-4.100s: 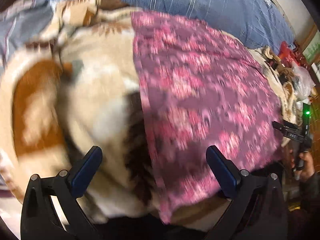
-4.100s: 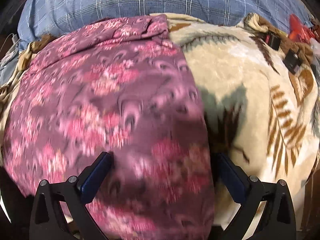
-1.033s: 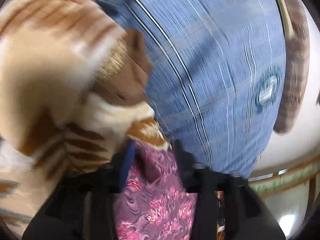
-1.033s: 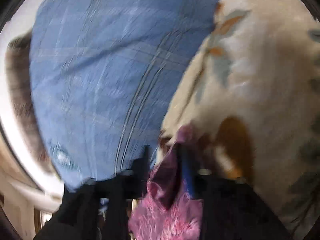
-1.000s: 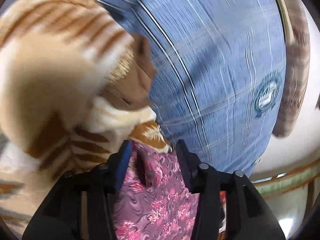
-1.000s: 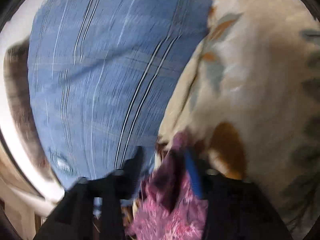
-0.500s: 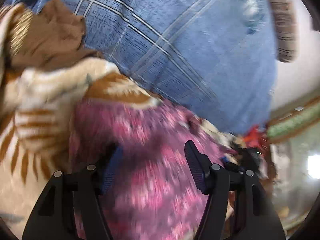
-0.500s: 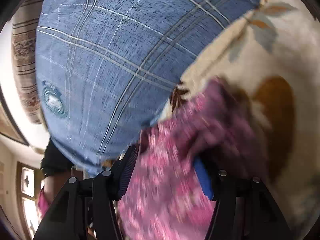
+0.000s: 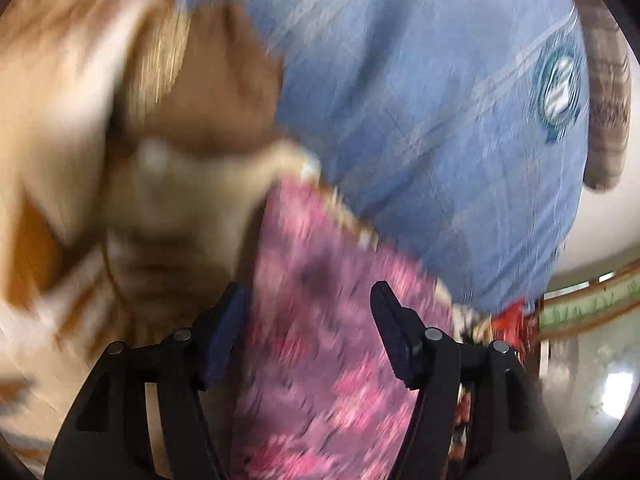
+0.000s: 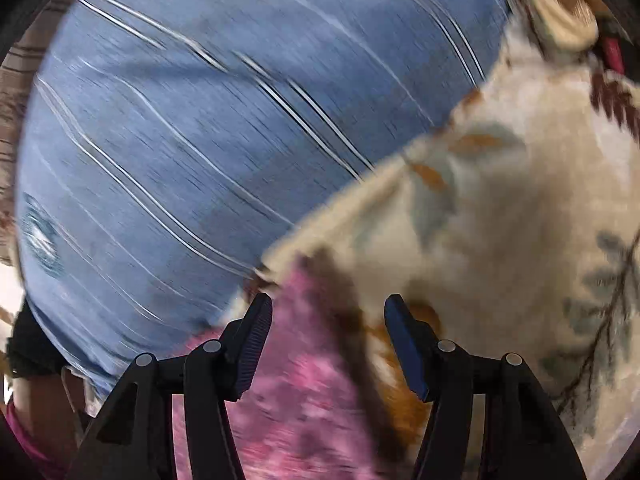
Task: Fold small clothes
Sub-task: 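Carry the hem over the shirt body with both grippers and lay it down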
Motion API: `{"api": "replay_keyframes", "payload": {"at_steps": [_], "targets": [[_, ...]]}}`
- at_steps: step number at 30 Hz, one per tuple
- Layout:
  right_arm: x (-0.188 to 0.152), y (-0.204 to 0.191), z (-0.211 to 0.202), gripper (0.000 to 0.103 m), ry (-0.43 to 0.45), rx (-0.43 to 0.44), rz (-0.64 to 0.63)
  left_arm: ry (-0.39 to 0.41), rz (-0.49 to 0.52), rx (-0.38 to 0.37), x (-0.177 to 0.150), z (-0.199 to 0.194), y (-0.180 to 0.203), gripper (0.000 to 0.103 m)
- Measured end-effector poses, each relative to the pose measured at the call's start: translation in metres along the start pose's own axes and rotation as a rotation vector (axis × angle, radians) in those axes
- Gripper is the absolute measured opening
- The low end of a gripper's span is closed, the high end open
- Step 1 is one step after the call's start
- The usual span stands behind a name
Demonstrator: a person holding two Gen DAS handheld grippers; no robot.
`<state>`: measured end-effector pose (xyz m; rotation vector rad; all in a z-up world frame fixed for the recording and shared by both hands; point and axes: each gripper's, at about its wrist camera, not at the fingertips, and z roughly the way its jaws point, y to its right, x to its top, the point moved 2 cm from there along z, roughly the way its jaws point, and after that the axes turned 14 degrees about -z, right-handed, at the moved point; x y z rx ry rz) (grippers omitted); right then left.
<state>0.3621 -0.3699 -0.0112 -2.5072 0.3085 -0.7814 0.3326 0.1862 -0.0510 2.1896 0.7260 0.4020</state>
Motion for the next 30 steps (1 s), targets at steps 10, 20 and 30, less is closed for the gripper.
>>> {"api": "replay_keyframes", "payload": {"at_steps": [10, 20, 30], "targets": [[-0.035, -0.032, -0.044, 0.020, 0.058, -0.075, -0.196, 0.034, 0.209, 0.108, -0.062, -0.027, 0.014, 0.062], [-0.143, -0.008, -0.101, 0.053, 0.166, 0.003, -0.093, 0.064, 0.222, 0.074, -0.134, -0.018, 0.015, 0.072], [-0.143, 0.004, -0.098, 0.008, 0.131, -0.050, -0.096, 0.102, 0.151, 0.141, -0.143, -0.027, -0.008, 0.072]]}}
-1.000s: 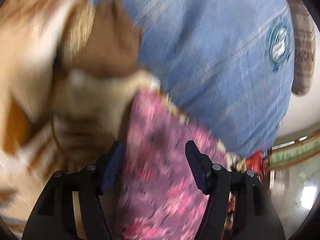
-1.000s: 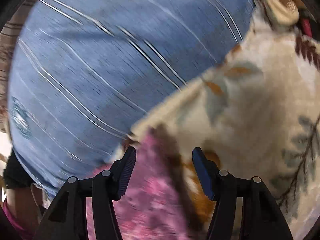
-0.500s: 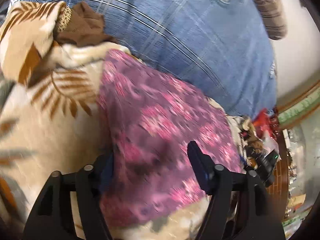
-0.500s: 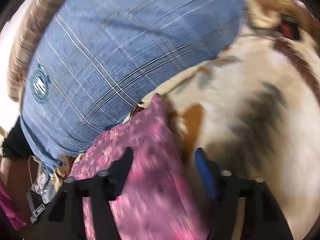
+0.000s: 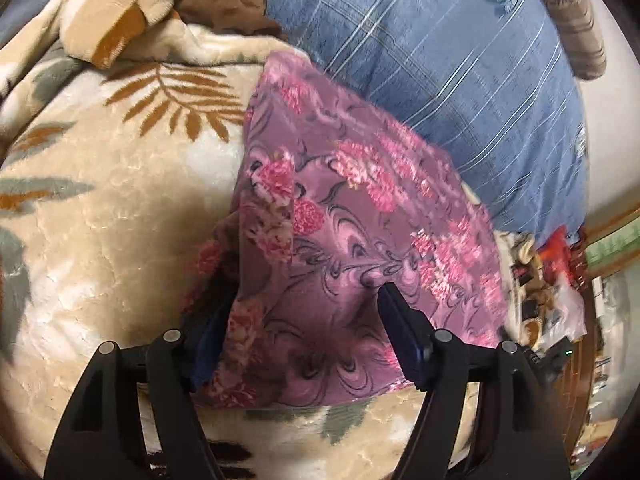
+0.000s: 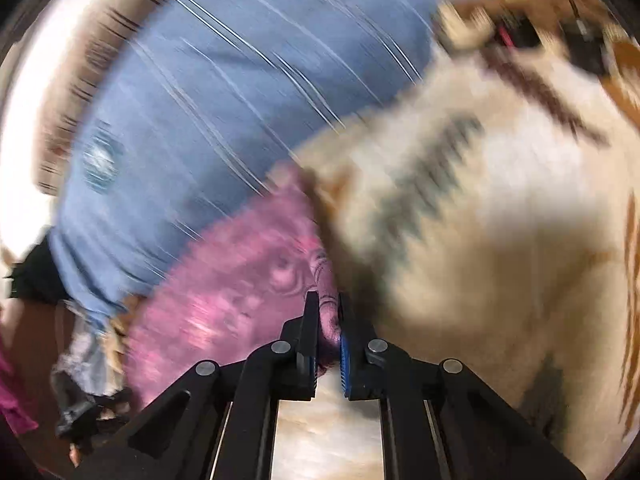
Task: Fold small clothes
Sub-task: 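Carry the hem over the shirt body with both grippers and lay it down, then open both grippers and smooth the folded shirt flat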
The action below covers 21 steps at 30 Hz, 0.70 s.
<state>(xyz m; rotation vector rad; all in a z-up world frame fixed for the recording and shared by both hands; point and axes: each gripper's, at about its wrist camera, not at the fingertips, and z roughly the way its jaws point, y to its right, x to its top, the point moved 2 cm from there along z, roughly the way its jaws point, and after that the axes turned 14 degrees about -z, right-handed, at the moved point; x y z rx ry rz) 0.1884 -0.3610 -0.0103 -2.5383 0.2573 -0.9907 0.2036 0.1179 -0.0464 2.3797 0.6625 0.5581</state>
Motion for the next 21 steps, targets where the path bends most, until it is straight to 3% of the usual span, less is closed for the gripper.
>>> {"api": "replay_keyframes", "payload": {"at_steps": [2, 5, 6, 8, 11, 13, 15, 17, 18, 20, 21], "targets": [[0.002, -0.008, -0.009, 0.017, 0.026, -0.020, -0.029, 0.007, -0.038, -0.009, -0.001, -0.008, -0.002, 0.072], [0.009, -0.022, -0.030, 0.027, 0.132, -0.120, -0.090, 0.039, -0.046, -0.058, -0.002, -0.023, 0.007, 0.072], [0.014, -0.030, -0.038, 0.032, 0.184, -0.101, -0.102, 0.060, -0.019, -0.064, -0.003, -0.029, 0.018, 0.072], [0.023, -0.047, -0.045, 0.054, 0.258, -0.070, -0.140, 0.100, 0.047, -0.048, -0.003, -0.034, 0.042, 0.072], [0.036, -0.088, -0.035, 0.065, 0.293, -0.051, -0.278, 0.139, 0.143, 0.003, -0.003, -0.027, 0.077, 0.077], [0.041, -0.098, -0.022, 0.069, 0.279, -0.074, -0.324, 0.152, 0.162, 0.055, -0.001, -0.012, 0.088, 0.078], [0.039, -0.104, 0.009, 0.071, 0.189, -0.129, -0.357, 0.152, 0.156, 0.123, 0.001, 0.008, 0.085, 0.078], [0.021, -0.098, 0.058, 0.073, -0.019, -0.227, -0.420, 0.115, 0.138, 0.222, 0.002, 0.038, 0.069, 0.078], [0.015, -0.107, 0.059, 0.073, 0.021, -0.275, -0.512, 0.104, 0.149, 0.256, 0.000, 0.049, 0.061, 0.078], [0.014, -0.124, 0.063, 0.091, -0.011, -0.312, -0.585, 0.176, 0.240, 0.280, -0.010, 0.051, 0.066, 0.088], [0.011, -0.129, 0.068, 0.095, -0.029, -0.320, -0.618, 0.179, 0.287, 0.316, -0.016, 0.056, 0.069, 0.091]]}}
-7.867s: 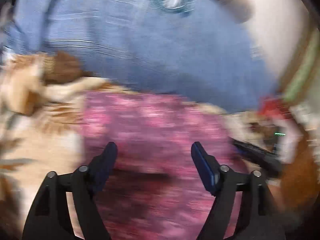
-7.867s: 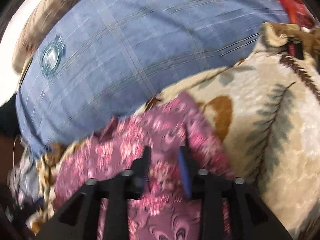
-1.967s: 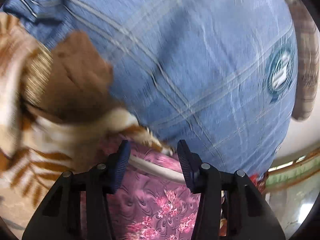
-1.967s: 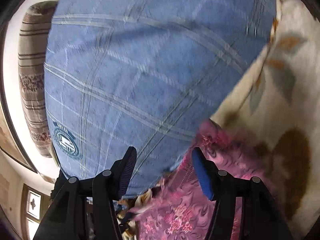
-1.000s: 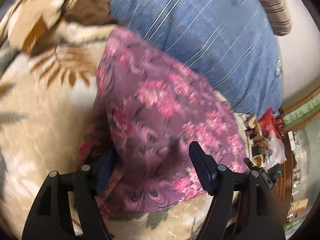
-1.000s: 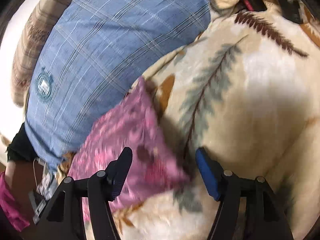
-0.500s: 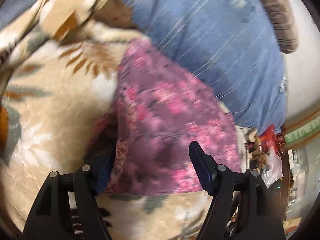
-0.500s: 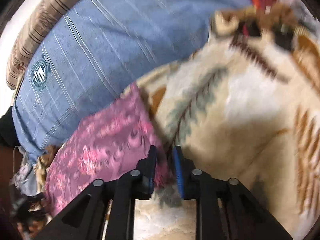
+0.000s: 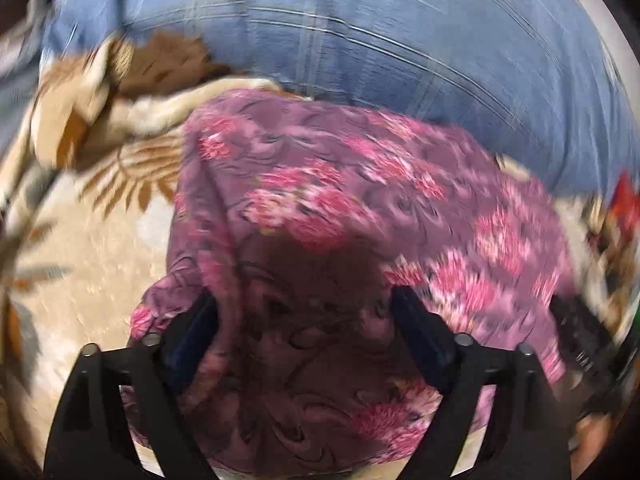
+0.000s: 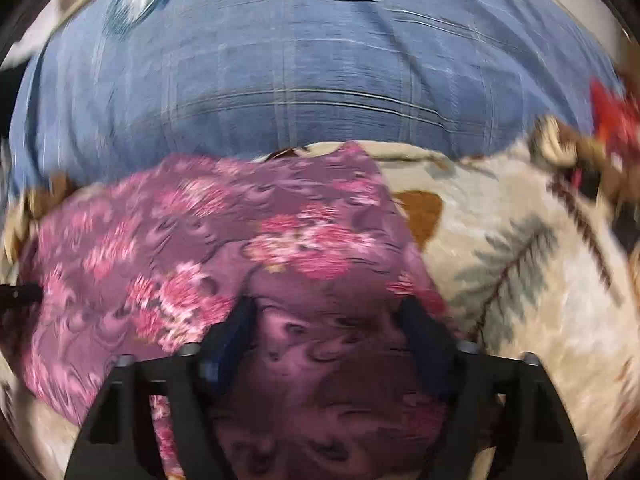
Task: Fold small clothes
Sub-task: 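Open both grippers and smooth the folded shirt flat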
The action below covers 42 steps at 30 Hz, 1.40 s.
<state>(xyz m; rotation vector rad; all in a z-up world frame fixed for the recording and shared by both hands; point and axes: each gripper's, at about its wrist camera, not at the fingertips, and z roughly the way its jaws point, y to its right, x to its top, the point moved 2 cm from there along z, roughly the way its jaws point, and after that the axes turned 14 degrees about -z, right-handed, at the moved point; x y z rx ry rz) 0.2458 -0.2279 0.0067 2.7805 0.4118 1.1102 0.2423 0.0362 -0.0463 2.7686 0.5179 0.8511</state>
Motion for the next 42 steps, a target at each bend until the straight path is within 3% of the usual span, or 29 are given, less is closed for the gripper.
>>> {"api": "replay_keyframes", "payload": {"at_steps": [2, 5, 9, 11, 14, 16, 22, 35, 42], "targets": [[-0.002, -0.005, 0.002, 0.097, 0.003, -0.013, -0.020, 0.020, 0.061, 0.051, -0.008, 0.004, 0.008, 0.095], [0.001, 0.005, -0.001, 0.097, 0.007, 0.005, 0.023, 0.026, 0.068, 0.064, -0.013, 0.008, 0.009, 0.103], [0.003, 0.037, -0.026, 0.098, 0.094, -0.153, 0.119, 0.038, 0.077, 0.080, -0.012, 0.011, 0.008, 0.103], [0.002, 0.043, -0.024, 0.101, 0.069, -0.168, 0.121, 0.039, 0.076, 0.083, -0.010, 0.011, 0.009, 0.103], [-0.009, 0.042, 0.009, 0.101, -0.111, -0.155, 0.075, 0.050, 0.081, 0.091, -0.010, 0.007, 0.012, 0.103], [-0.012, 0.044, 0.006, 0.103, -0.073, -0.147, 0.115, 0.059, 0.082, 0.093, -0.010, 0.008, 0.014, 0.103], [-0.017, 0.054, 0.010, 0.102, -0.087, -0.059, 0.199, 0.076, 0.085, 0.102, -0.012, 0.008, 0.014, 0.103], [-0.020, 0.062, 0.013, 0.103, -0.082, -0.013, 0.225, 0.114, 0.087, 0.105, -0.016, 0.006, 0.013, 0.103], [-0.020, 0.060, 0.013, 0.103, -0.090, -0.026, 0.211, 0.077, 0.082, 0.113, -0.014, 0.004, 0.012, 0.103]]}}
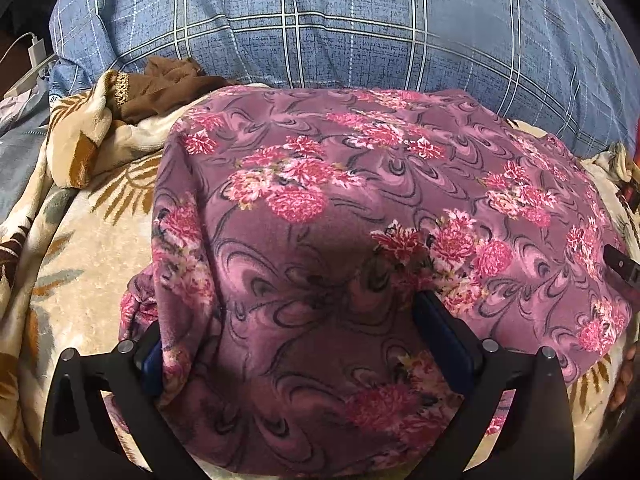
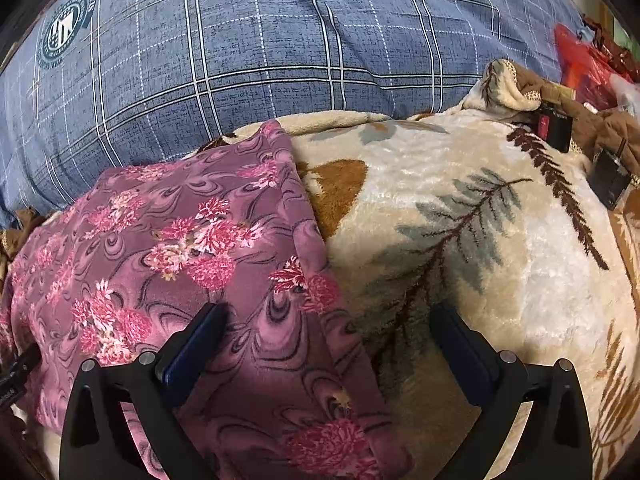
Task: Fold small clothes
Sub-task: 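Open both grippers and smooth the folded shirt flat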
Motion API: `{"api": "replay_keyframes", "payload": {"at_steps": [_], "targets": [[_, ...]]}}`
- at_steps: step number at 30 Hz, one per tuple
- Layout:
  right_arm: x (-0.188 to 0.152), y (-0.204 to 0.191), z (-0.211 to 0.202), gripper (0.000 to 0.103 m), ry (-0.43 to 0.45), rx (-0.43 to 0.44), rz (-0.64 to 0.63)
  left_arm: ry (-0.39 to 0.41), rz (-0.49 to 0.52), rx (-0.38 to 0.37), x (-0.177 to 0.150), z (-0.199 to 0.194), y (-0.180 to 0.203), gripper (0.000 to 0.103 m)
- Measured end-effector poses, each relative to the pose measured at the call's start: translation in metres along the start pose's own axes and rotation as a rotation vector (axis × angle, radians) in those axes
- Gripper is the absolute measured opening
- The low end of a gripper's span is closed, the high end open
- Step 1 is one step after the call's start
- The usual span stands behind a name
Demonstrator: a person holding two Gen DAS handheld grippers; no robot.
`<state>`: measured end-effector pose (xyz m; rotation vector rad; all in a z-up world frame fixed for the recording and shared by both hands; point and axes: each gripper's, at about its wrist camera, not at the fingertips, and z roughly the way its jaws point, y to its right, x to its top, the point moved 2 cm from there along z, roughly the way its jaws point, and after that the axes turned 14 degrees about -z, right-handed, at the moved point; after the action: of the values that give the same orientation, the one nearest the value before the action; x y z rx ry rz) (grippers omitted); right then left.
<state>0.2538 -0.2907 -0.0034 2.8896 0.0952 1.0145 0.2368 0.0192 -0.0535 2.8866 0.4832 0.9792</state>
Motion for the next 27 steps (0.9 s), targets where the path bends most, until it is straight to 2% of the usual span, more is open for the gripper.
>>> {"api": "replay_keyframes", "payload": {"at_steps": [4, 6, 9, 10, 11, 14, 16, 19, 21, 23, 27], "targets": [[0.004, 0.001, -0.005, 0.101, 0.005, -0.027, -0.006, -0.034, -0.017, -0.027, 0.005, -0.010, -0.007, 0.103], [0.006, 0.001, -0.020, 0.101, 0.091, -0.043, -0.005, -0.006, -0.057, -0.061, 0.010, -0.022, -0.016, 0.103], [0.006, -0.009, -0.040, 0.102, 0.200, 0.011, -0.027, 0.009, -0.104, -0.081, 0.018, -0.031, -0.031, 0.103], [0.005, -0.014, -0.042, 0.102, 0.210, 0.027, -0.039, 0.002, -0.113, -0.075, 0.019, -0.030, -0.034, 0.103], [0.004, -0.020, -0.039, 0.102, 0.196, 0.040, -0.060, -0.016, -0.117, -0.063, 0.018, -0.025, -0.038, 0.103], [-0.005, -0.042, -0.010, 0.100, 0.036, -0.009, -0.153, -0.104, -0.118, -0.032, 0.009, -0.004, -0.048, 0.103], [-0.008, -0.044, -0.015, 0.101, 0.069, -0.037, -0.144, -0.077, -0.101, -0.061, 0.007, -0.010, -0.050, 0.103], [-0.013, -0.049, -0.038, 0.101, 0.153, -0.093, -0.133, -0.094, -0.125, -0.142, 0.011, -0.019, -0.059, 0.103], [-0.016, -0.066, -0.055, 0.101, 0.204, -0.034, -0.155, -0.103, -0.168, -0.189, 0.022, -0.025, -0.075, 0.103], [-0.020, -0.094, -0.072, 0.102, 0.253, 0.010, -0.224, -0.085, -0.229, -0.191, 0.036, -0.029, -0.096, 0.103], [-0.041, -0.187, -0.095, 0.102, 0.288, 0.154, -0.469, -0.062, -0.319, -0.205, 0.056, -0.039, -0.130, 0.103]]}}
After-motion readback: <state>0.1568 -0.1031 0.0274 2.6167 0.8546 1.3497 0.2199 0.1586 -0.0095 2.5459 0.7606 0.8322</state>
